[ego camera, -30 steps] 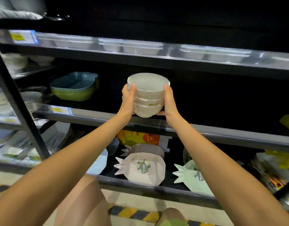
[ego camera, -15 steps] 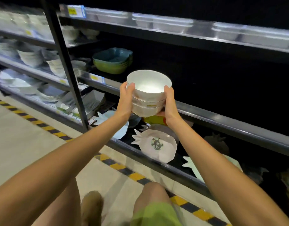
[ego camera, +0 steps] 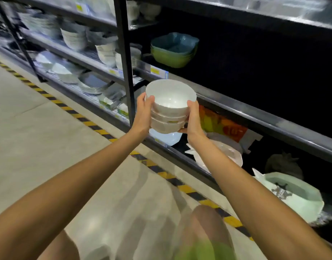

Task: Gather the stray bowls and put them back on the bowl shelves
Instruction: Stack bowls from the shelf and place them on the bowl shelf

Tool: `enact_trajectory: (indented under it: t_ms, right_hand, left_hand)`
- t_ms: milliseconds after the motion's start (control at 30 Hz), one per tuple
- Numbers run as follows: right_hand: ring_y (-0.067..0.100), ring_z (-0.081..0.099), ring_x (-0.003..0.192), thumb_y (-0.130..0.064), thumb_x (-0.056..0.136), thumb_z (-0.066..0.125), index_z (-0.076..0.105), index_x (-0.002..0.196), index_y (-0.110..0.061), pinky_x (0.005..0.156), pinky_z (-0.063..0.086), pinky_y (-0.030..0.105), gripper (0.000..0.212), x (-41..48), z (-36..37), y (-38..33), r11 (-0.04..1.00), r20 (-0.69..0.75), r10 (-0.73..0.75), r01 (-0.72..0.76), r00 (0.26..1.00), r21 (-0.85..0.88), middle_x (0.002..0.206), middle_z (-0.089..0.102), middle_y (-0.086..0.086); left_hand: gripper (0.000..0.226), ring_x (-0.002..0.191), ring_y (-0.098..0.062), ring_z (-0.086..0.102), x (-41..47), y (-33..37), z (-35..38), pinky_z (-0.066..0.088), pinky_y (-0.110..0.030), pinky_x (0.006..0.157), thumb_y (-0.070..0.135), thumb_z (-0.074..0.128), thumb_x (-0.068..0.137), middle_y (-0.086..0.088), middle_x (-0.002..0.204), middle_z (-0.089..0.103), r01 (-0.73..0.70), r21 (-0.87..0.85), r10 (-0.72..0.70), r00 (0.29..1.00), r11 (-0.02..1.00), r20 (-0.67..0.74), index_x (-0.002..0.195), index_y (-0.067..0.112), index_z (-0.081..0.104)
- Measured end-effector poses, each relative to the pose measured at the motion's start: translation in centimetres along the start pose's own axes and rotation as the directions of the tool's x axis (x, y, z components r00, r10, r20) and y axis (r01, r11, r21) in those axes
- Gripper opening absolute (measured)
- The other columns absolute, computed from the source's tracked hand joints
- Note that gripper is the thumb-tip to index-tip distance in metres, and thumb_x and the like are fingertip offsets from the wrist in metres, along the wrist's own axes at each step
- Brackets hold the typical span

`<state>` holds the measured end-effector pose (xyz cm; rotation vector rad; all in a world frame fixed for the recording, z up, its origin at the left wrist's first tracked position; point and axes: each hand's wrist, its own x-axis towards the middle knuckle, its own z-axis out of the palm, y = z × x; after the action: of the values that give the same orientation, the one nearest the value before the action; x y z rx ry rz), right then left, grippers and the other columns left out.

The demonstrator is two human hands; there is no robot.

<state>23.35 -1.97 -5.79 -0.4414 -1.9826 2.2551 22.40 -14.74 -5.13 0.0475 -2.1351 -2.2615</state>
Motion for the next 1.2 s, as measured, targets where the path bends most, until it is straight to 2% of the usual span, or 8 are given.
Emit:
enact_trajectory:
  t_ms: [133,300,500,667,733,833,1000,1200]
  right_hand:
    - [0.011,0.048,0.094,-0.032,0.099,0.035,0.03,0.143,-0.026,0.075,0.051,0.035,0.045,-0.5,6.1,-1.6,0.997,0.003,0.066,-0.066,0.998,0.027,0.117,0.046,-0.001]
    - [0.008,0.049,0.088,-0.026,0.098,0.035,0.037,0.126,-0.031,0.084,0.051,0.042,0.029,-2.4,12.9,-6.3,0.99,0.04,0.122,-0.125,0.992,0.072,0.1,0.049,-0.008]
    - [0.008,0.051,0.093,-0.028,0.094,0.038,0.039,0.135,-0.028,0.101,0.045,0.053,0.04,-5.7,21.4,-14.5,0.987,0.099,0.149,-0.154,0.984,0.044,0.103,0.052,-0.012]
    - [0.018,0.051,0.107,-0.04,0.072,0.041,0.042,0.129,-0.036,0.096,0.048,0.049,0.057,-8.2,29.6,-21.8,0.979,0.122,0.193,-0.2,0.974,0.048,0.115,0.053,-0.005]
    - [0.021,0.051,0.11,-0.042,0.076,0.042,0.039,0.137,-0.034,0.083,0.053,0.043,0.061,-8.8,32.6,-23.9,0.972,0.131,0.228,-0.234,0.965,0.025,0.122,0.051,-0.002]
    - [0.019,0.053,0.104,-0.032,0.094,0.037,0.036,0.14,-0.033,0.062,0.049,0.03,0.046,-9.0,37.1,-26.2,0.963,0.157,0.262,-0.268,0.952,0.021,0.123,0.052,-0.001]
    - [0.009,0.054,0.096,-0.031,0.094,0.036,0.039,0.138,-0.029,0.066,0.053,0.029,0.044,-8.0,43.7,-28.2,0.969,0.212,0.242,-0.249,0.947,0.005,0.113,0.054,-0.007]
    - [0.01,0.054,0.091,-0.029,0.093,0.037,0.041,0.136,-0.027,0.067,0.05,0.03,0.043,-4.5,51.6,-28.9,0.966,0.245,0.252,-0.258,0.936,-0.009,0.101,0.055,-0.013]
  left_hand:
    - [0.047,0.126,-0.027,0.043,1.9,2.5,-5.9,0.042,-0.053,0.103,0.037,0.032,0.099,-0.002,0.133,0.04,0.056,0.015,-0.056,0.998,0.998,-0.001,0.144,0.024,0.023]
    - [0.044,0.117,-0.018,0.041,2.0,9.0,-11.6,0.041,-0.045,0.104,0.03,0.03,0.101,0.002,0.127,0.038,0.081,0.01,-0.081,0.996,0.997,-0.024,0.143,0.023,0.024]
    - [0.045,0.125,-0.02,0.041,1.5,18.8,-18.9,0.04,-0.051,0.107,0.031,0.031,0.1,0.005,0.13,0.037,0.128,0.002,-0.127,0.987,0.992,-0.097,0.144,0.024,0.023]
    - [0.045,0.122,-0.017,0.042,1.9,26.9,-25.5,0.043,-0.046,0.104,0.031,0.031,0.101,0.004,0.134,0.038,0.146,0.017,-0.142,0.98,0.989,-0.139,0.144,0.023,0.023]
    - [0.045,0.119,-0.016,0.043,2.4,29.5,-28.2,0.045,-0.042,0.101,0.031,0.031,0.101,0.004,0.131,0.038,0.157,0.025,-0.152,0.977,0.987,-0.148,0.144,0.021,0.022]
    - [0.045,0.116,-0.014,0.043,3.6,32.8,-32.0,0.046,-0.038,0.097,0.029,0.031,0.101,0.005,0.127,0.038,0.163,0.019,-0.158,0.974,0.986,-0.164,0.144,0.019,0.022]
    - [0.044,0.111,-0.009,0.043,6.4,35.9,-37.4,0.047,-0.033,0.09,0.031,0.029,0.101,0.007,0.127,0.036,0.171,-0.004,-0.169,0.966,0.985,-0.196,0.144,0.021,0.022]
    - [0.046,0.116,-0.013,0.039,11.8,37.3,-43.6,0.043,-0.04,0.1,0.032,0.028,0.102,0.003,0.134,0.035,0.207,0.002,-0.201,0.949,0.978,-0.241,0.146,0.023,0.019]
